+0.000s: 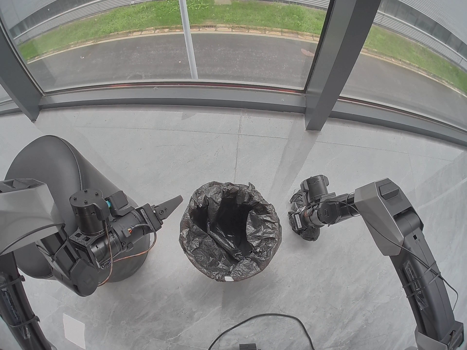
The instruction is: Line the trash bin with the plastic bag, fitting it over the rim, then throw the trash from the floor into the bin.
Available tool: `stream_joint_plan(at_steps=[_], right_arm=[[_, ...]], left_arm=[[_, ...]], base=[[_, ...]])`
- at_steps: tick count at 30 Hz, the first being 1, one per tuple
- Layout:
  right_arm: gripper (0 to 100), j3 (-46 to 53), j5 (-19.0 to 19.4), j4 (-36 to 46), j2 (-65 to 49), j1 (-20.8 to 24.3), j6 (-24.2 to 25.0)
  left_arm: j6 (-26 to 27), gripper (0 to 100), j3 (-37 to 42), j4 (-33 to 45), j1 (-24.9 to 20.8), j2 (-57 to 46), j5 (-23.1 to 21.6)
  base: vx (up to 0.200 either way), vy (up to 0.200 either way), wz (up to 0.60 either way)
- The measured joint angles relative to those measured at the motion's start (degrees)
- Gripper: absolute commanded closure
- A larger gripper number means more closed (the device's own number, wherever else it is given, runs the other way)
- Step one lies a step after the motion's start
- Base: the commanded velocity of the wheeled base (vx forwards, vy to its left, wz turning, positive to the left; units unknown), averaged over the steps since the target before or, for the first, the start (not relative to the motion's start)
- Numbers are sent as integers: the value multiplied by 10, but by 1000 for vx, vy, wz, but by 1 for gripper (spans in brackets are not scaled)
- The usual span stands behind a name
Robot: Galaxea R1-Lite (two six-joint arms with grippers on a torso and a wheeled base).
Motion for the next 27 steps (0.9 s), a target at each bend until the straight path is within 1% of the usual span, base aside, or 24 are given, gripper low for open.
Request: stream_joint_plan(at_steps=[11, 15, 18, 22, 24, 27], right_arm=[[100, 0, -2, 3, 0, 0, 1], [100, 0, -15, 20, -12, 2, 1], [100, 0, -25, 50, -33, 3, 1], [100, 0, -59, 92, -80, 13, -7], [100, 0, -76, 122, -111, 24, -15], [100, 0, -92, 195, -168, 49, -24]], left_arm=[[0, 0, 1, -1, 0, 4, 0], [0, 0, 2, -1, 0, 4, 0], [0, 0, 2, -1, 0, 3, 0], [0, 0, 2, -1, 0, 2, -1], [0, 0, 2, -1, 0, 2, -1], [0, 0, 3, -1, 0, 1, -1]], base=[[0, 0, 0], [0, 0, 0], [0, 0, 0], [0, 0, 0], [0, 0, 0], [0, 0, 0]])
